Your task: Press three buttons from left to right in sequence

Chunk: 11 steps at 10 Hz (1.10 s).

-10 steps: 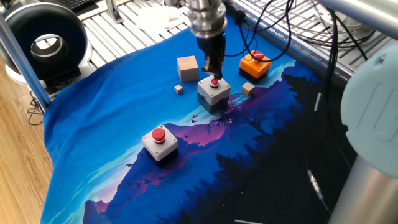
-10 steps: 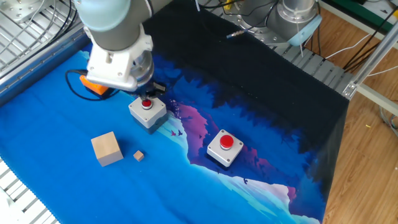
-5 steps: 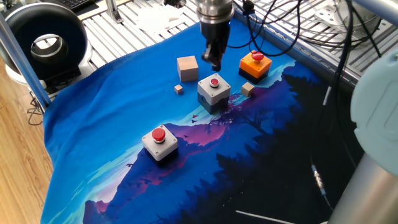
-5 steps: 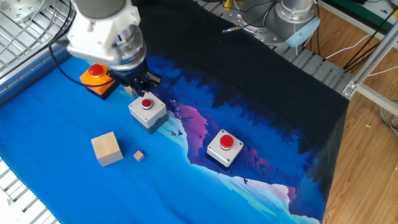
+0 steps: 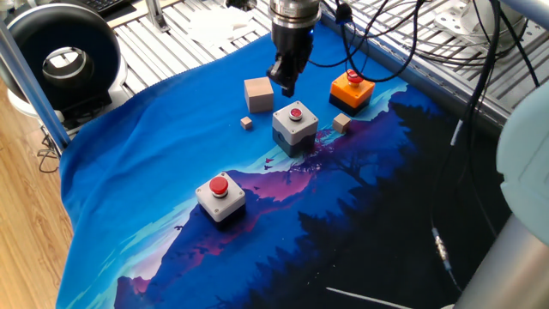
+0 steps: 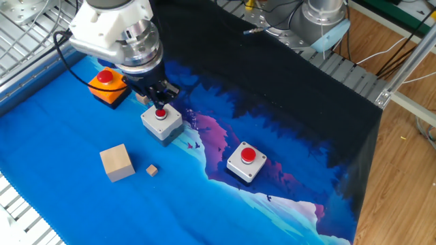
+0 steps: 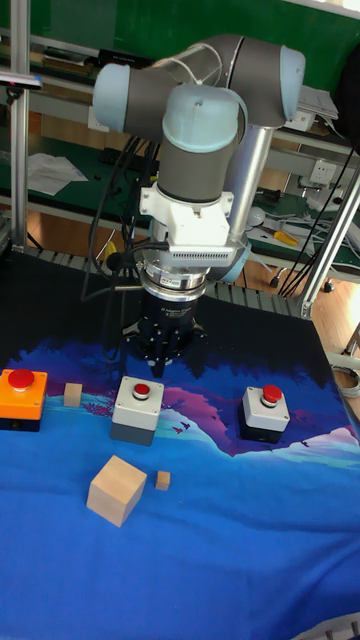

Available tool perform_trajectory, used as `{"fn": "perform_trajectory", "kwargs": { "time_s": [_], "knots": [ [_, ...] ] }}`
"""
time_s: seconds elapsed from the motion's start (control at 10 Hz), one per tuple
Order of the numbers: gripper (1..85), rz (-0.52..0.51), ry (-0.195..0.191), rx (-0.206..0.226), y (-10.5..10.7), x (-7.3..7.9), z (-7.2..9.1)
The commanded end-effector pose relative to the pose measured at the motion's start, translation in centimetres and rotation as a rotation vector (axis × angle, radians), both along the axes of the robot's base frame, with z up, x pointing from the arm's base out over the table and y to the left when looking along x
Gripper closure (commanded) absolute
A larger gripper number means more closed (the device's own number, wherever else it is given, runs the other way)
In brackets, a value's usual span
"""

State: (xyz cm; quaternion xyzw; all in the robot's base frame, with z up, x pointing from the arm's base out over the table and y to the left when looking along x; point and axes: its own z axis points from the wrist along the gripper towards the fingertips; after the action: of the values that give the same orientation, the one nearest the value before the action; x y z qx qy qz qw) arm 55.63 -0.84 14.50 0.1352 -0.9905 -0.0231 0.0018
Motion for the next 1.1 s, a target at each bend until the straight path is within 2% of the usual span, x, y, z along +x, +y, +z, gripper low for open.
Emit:
{"fn": "perform_trajectory", "kwargs": {
  "time_s": [0.0, 0.1, 0.2, 0.3, 0.5, 0.6, 0.7, 1.0],
  "knots": [
    [84.7, 0.116, -0.104, -0.097, -2.5, 2.6, 0.4],
    [84.7, 0.109, -0.100, -0.129, -3.3, 2.5, 0.5],
    [84.7, 0.097, -0.103, -0.126, -3.2, 2.6, 0.5],
    [84.7, 0.088, -0.123, -0.101, -2.6, 3.1, 0.5],
    [84.7, 0.077, -0.092, -0.063, -1.6, 2.2, 0.4],
    [84.7, 0.052, -0.065, -0.041, 1.3, 1.9, 0.8],
    [84.7, 0.016, -0.062, -0.074, 4.0, 1.6, 1.1],
    [84.7, -0.073, -0.062, -0.064, 11.8, 1.0, 1.1]
  ]
}}
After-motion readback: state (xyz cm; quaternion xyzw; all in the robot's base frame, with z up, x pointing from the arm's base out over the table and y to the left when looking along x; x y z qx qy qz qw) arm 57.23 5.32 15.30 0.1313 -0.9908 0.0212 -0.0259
